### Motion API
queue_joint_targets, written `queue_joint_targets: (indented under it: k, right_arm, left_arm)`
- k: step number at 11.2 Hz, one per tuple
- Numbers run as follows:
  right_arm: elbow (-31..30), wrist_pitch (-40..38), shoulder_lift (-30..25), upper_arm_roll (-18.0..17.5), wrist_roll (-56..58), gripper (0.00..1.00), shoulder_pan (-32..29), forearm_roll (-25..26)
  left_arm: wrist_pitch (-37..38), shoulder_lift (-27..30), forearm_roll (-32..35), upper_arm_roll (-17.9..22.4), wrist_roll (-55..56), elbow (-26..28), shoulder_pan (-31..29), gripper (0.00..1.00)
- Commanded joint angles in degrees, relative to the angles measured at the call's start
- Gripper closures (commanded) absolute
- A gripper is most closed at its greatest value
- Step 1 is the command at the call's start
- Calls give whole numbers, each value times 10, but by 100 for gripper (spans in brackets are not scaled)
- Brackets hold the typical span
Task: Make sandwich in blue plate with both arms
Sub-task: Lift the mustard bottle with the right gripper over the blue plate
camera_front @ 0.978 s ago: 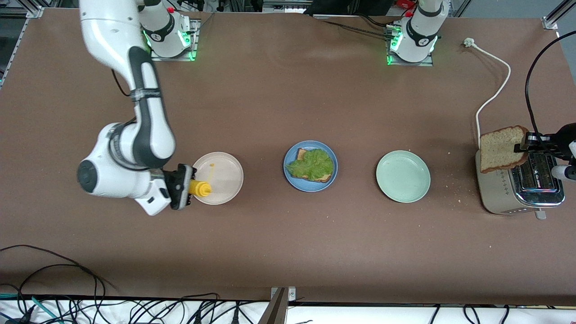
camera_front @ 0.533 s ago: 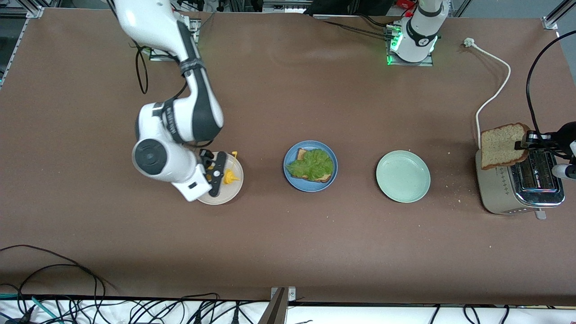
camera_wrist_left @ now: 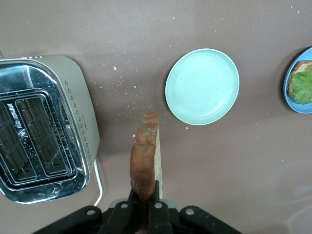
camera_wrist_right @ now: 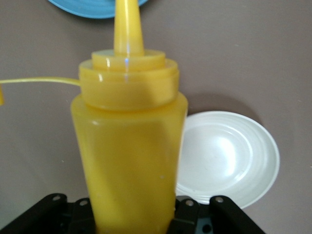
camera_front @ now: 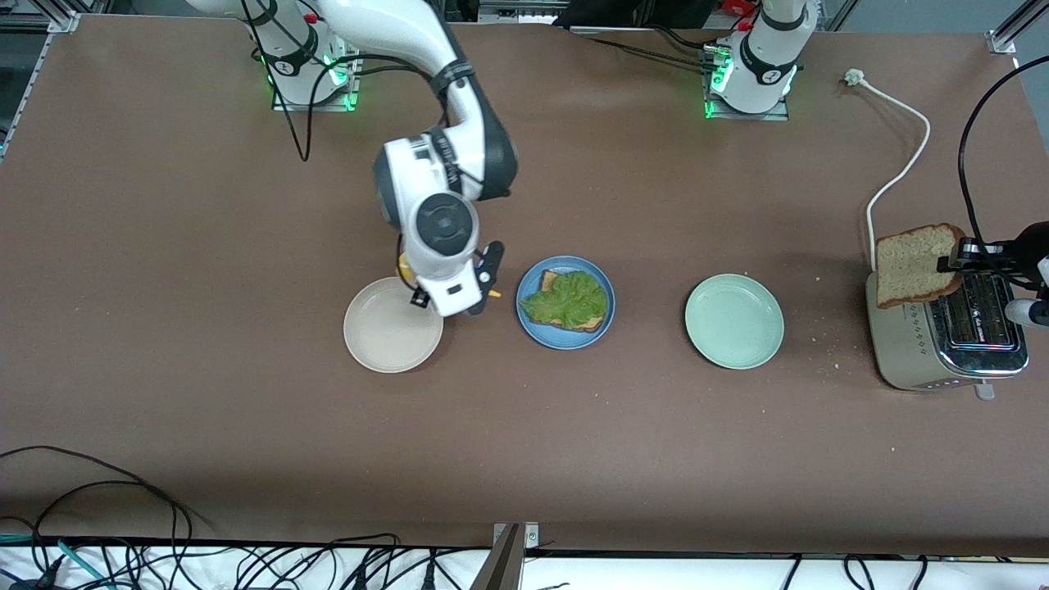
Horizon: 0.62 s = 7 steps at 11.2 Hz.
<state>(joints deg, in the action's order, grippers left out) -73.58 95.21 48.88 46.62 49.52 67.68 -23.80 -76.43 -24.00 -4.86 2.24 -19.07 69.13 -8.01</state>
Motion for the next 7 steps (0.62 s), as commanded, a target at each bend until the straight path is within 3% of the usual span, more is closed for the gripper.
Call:
queue_joint_targets:
  k: [1,7]
  right_arm:
    - [27,-20,57,26,-82,100,74,54]
    - [69,-21,133,22,-126,100,117,123]
  left_arm:
    - [6,4,-9,0,0,7,-3,100]
    - [6,4,-9,0,3,7,-3,100]
